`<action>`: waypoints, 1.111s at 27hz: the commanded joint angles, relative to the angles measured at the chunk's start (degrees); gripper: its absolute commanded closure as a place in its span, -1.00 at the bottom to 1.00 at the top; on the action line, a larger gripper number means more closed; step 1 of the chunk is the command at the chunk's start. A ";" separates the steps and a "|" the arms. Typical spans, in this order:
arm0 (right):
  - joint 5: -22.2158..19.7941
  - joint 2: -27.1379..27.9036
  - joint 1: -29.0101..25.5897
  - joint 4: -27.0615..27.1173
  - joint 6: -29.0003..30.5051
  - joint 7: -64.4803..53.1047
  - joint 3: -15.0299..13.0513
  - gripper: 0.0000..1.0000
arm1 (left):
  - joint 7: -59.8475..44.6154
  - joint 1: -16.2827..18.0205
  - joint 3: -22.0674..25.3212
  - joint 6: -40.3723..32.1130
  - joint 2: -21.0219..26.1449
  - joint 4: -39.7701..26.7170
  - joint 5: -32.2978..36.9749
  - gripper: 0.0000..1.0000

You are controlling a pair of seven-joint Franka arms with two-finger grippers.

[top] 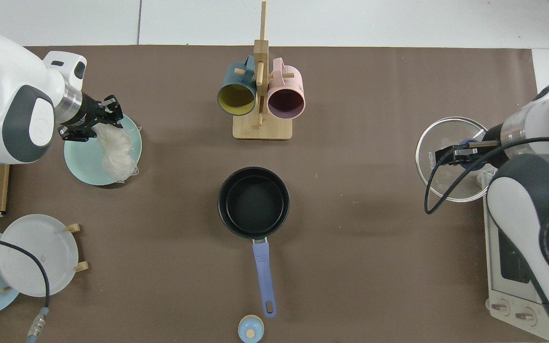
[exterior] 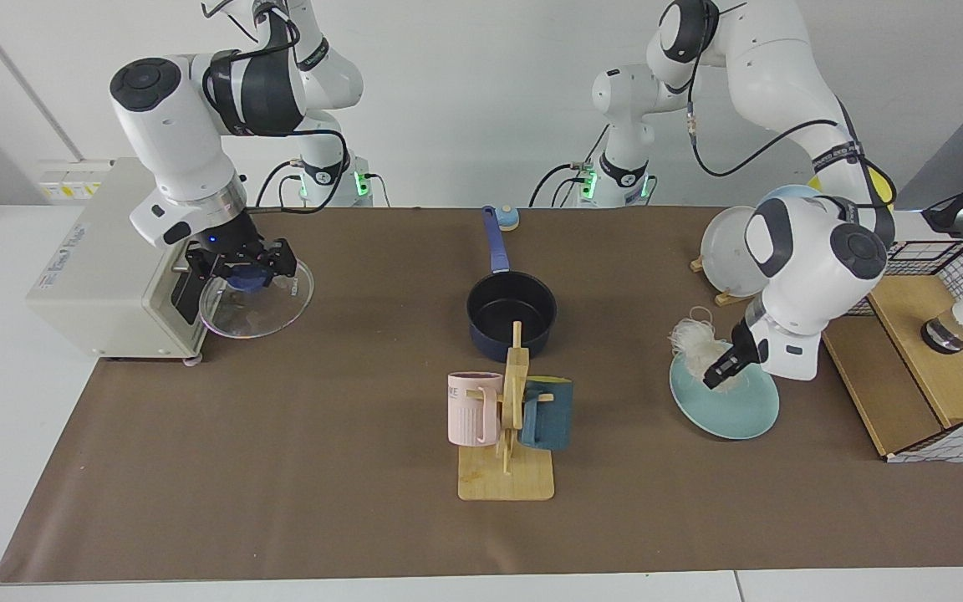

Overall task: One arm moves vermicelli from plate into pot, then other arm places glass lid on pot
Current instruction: 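Lift the vermicelli and carry it over the black pot with the left gripper, then open the left gripper to drop the vermicelli into the pot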

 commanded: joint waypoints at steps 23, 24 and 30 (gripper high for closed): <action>1.02 -1.18 0.31 -0.97 -2.80 0.84 -0.12 1.00 | -16.00 -6.75 -22.38 8.37 -10.12 -14.46 1.20 1.00; 1.02 -1.18 0.13 -1.14 -2.80 0.75 -0.03 1.00 | -16.00 -6.66 -22.38 8.37 -10.03 -14.54 1.20 1.00; 1.46 -1.62 -0.13 -2.20 -2.72 0.93 0.15 1.00 | -16.00 -8.06 -22.56 12.58 -9.16 -18.58 1.55 1.00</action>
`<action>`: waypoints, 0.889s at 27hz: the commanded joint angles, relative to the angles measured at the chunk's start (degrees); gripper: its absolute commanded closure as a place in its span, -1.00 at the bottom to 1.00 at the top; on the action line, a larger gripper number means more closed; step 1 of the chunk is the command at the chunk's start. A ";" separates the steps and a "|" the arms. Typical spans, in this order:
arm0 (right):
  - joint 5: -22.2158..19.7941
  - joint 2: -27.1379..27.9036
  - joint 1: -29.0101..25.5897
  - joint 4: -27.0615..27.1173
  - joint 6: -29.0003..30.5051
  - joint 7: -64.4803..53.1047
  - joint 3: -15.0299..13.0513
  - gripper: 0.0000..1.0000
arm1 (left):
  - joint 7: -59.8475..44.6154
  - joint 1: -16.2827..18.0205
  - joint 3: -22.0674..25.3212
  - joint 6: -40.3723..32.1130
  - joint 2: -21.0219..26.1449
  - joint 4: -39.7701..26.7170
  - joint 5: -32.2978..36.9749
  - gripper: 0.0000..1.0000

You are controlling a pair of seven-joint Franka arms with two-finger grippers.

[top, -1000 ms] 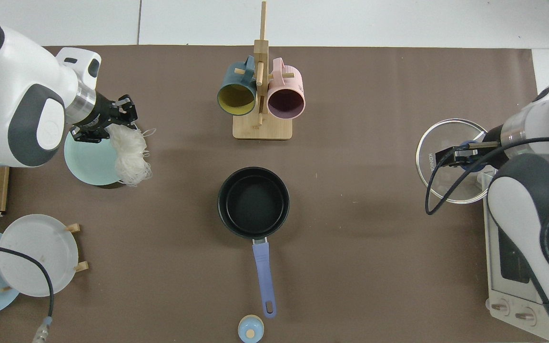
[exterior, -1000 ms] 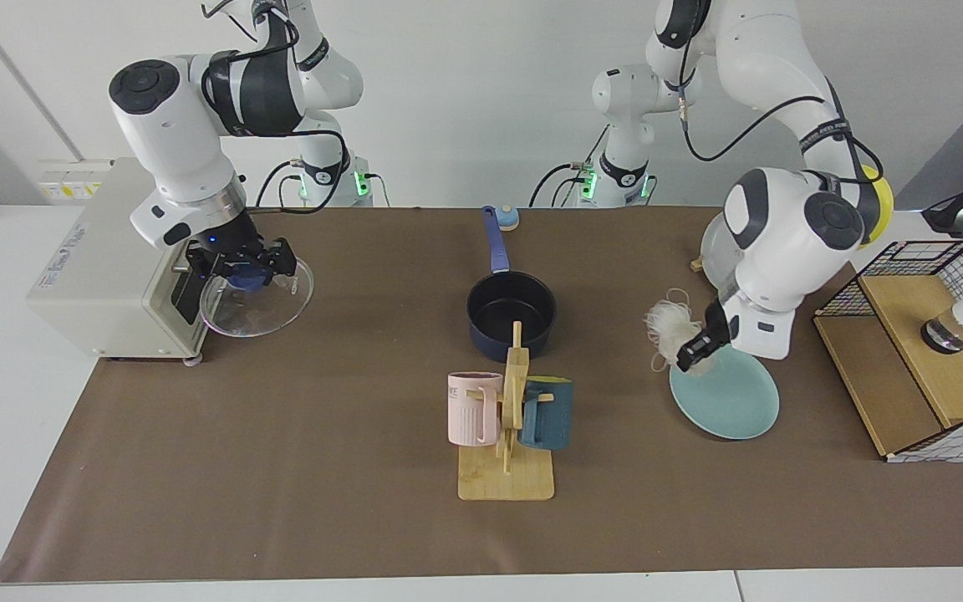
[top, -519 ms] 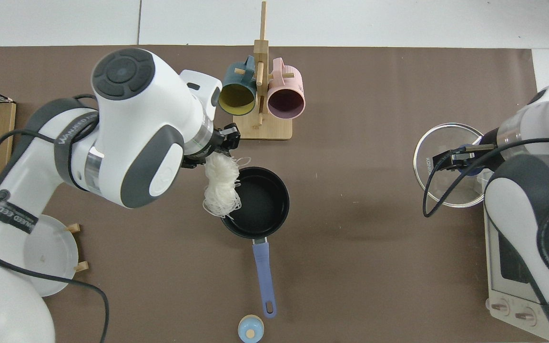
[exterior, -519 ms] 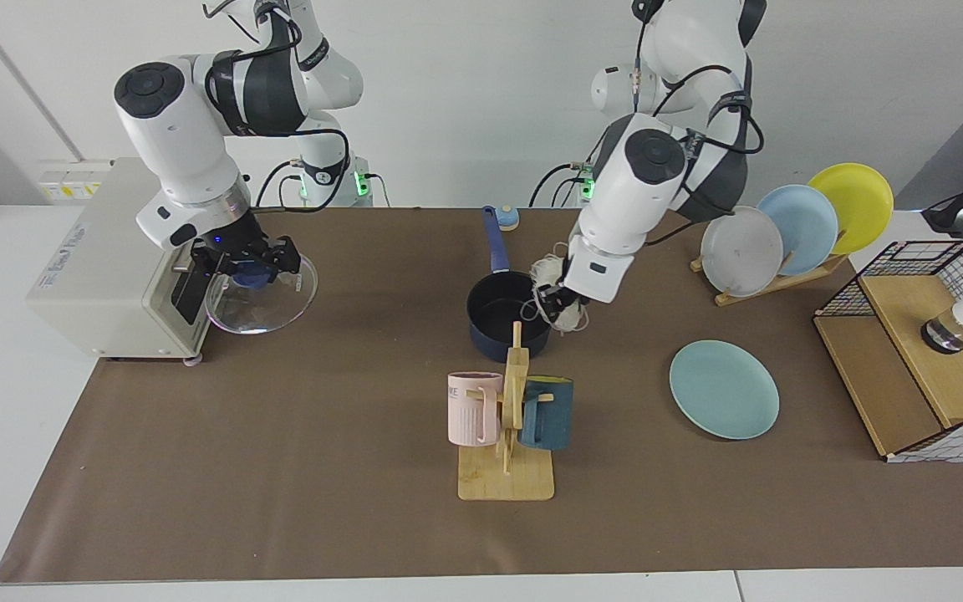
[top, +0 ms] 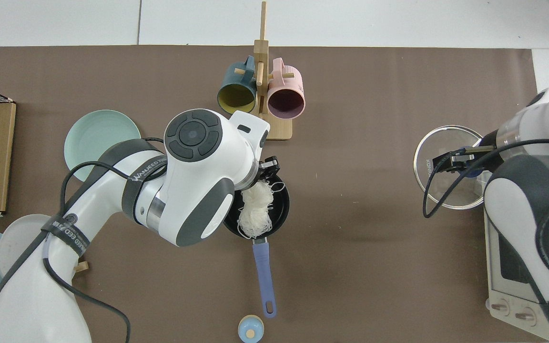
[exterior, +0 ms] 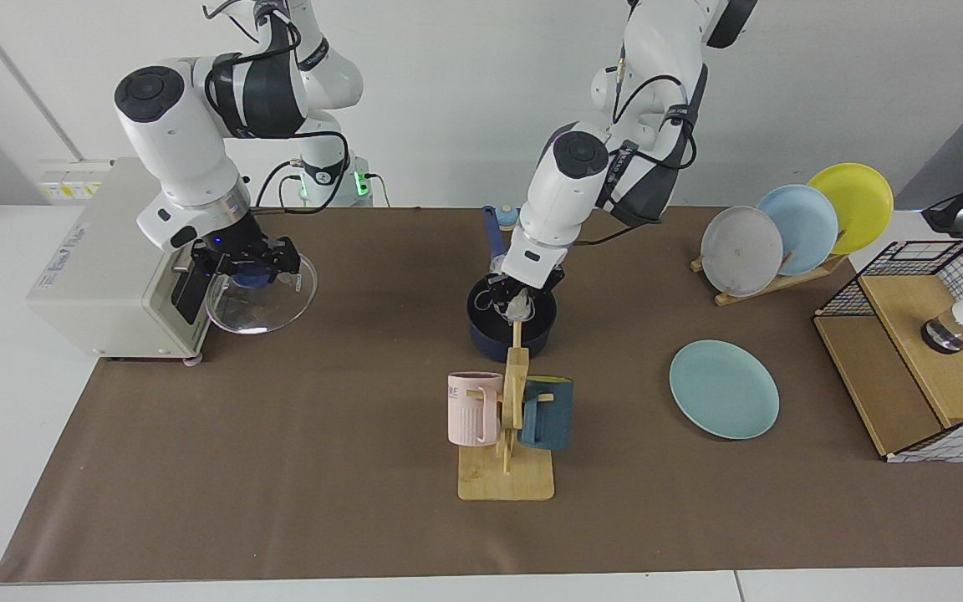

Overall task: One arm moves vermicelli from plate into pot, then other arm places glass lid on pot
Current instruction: 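Open the left gripper to drop the vermicelli into the pot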

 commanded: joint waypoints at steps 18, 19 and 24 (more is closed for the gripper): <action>1.35 -2.66 1.20 -4.67 0.09 2.06 1.18 1.00 | -0.11 -0.15 0.26 10.75 -1.55 -9.62 1.43 1.00; 1.35 -2.92 1.29 -4.93 0.27 2.41 1.27 1.00 | -0.11 -0.15 0.35 10.75 -1.55 -9.80 1.43 1.00; 1.35 -3.27 2.08 -5.64 0.45 6.89 2.76 1.00 | -0.55 0.03 0.53 10.75 -1.20 -9.36 1.34 -0.91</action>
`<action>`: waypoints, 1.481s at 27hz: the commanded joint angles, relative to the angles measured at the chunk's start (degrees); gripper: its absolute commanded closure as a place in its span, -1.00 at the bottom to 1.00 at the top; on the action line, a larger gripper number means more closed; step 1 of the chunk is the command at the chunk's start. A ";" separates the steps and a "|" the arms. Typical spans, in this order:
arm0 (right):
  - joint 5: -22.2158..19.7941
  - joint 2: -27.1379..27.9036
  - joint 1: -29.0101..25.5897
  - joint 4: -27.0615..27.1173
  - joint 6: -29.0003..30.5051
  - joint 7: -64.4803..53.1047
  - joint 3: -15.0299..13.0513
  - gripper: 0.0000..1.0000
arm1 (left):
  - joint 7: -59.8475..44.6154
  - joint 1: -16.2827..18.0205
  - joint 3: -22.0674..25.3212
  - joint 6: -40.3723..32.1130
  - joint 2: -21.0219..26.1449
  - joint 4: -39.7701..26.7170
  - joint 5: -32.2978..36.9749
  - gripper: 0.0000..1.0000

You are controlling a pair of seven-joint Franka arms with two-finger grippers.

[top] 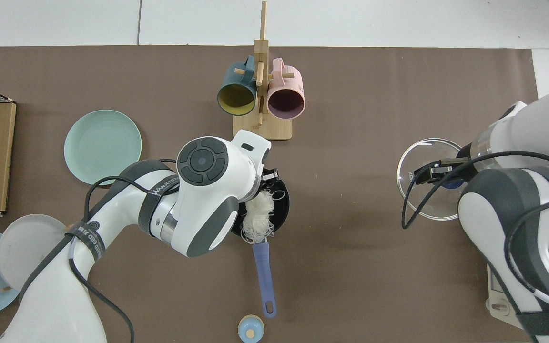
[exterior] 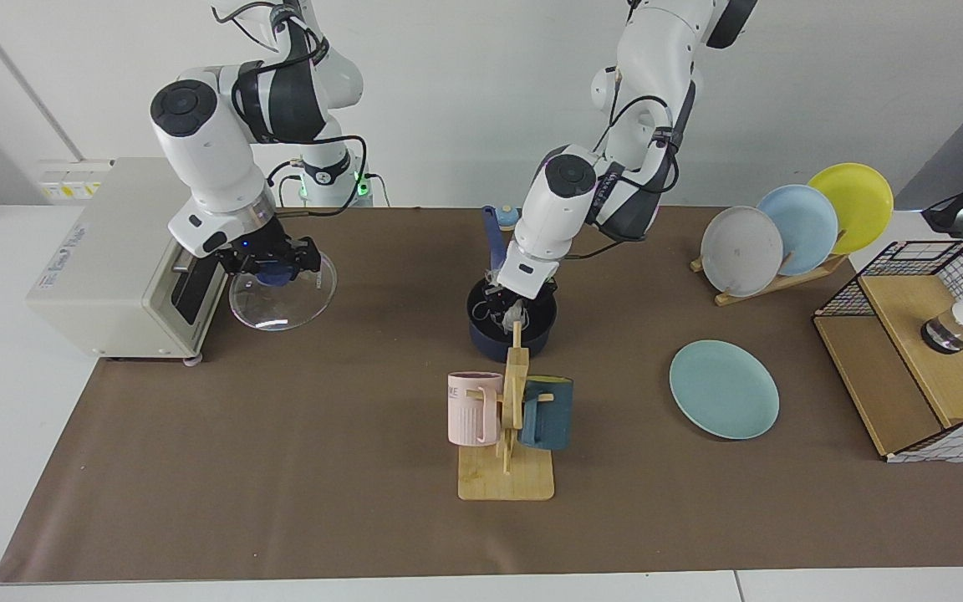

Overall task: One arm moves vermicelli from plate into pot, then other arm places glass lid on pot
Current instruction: 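Open the left gripper to drop the vermicelli into the pot, then lower the glass lid onto the pot while the left gripper withdraws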

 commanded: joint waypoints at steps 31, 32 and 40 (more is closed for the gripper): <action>-0.68 4.19 3.81 3.75 4.49 45.25 21.54 1.00 | 11.76 18.54 0.62 -23.00 -13.78 11.60 2.71 -0.95; -1.64 5.34 4.60 4.28 4.49 47.53 21.89 1.00 | 13.42 19.07 0.62 -24.66 -14.39 11.52 2.71 -0.95; -6.30 15.80 10.05 15.53 3.61 62.22 23.66 1.00 | 19.76 25.30 0.80 -28.98 -16.95 11.51 2.71 -0.97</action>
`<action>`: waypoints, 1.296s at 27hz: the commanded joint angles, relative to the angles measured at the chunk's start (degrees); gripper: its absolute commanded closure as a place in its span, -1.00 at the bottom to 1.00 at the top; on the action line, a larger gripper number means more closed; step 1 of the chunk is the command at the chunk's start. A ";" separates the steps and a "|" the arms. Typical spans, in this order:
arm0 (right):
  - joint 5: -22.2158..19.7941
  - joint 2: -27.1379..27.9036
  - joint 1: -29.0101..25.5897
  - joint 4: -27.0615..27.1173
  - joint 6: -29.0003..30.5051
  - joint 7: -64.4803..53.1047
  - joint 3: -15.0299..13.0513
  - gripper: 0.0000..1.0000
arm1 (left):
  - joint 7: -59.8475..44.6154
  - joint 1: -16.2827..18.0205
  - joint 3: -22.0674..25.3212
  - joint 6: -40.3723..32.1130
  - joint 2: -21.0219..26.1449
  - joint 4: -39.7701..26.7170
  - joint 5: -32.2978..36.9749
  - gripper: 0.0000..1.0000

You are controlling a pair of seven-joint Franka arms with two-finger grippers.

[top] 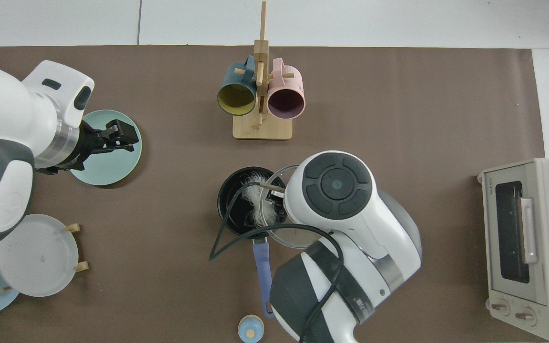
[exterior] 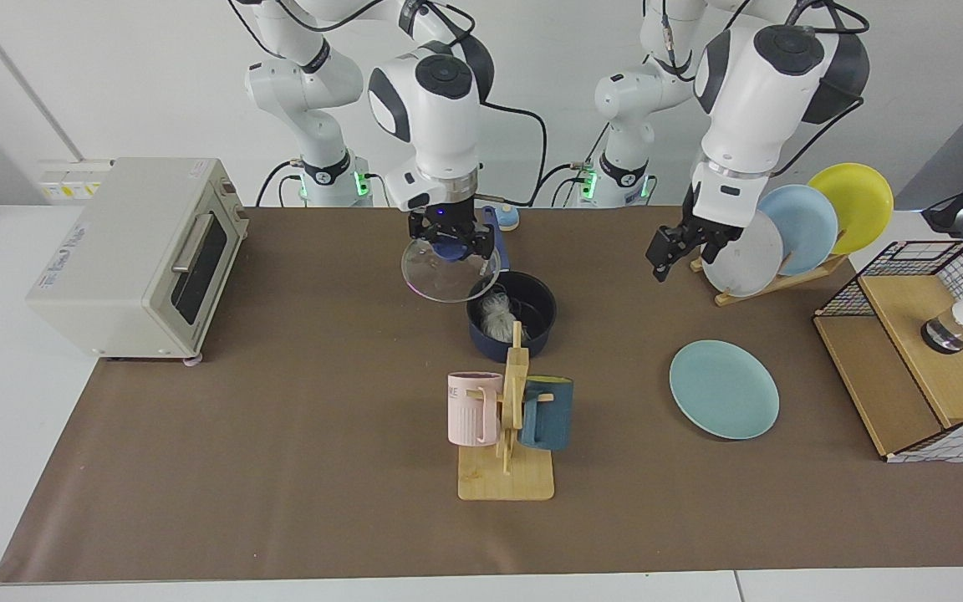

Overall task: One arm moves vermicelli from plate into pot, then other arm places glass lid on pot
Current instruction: 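Lower the glass lid onto the pot while the left gripper withdraws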

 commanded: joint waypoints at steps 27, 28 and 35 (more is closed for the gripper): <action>-6.70 15.20 6.43 6.91 9.01 18.29 0.86 1.00 | 14.74 10.98 1.94 -3.15 -3.70 0.06 0.62 -0.98; -6.70 15.20 6.52 6.91 9.01 18.29 0.86 1.00 | 14.74 10.98 1.85 -3.15 -3.61 0.15 0.62 -0.98; -6.79 15.99 7.31 6.91 8.92 19.69 0.86 1.00 | 14.91 10.89 1.85 -3.15 -3.87 0.06 0.27 -0.98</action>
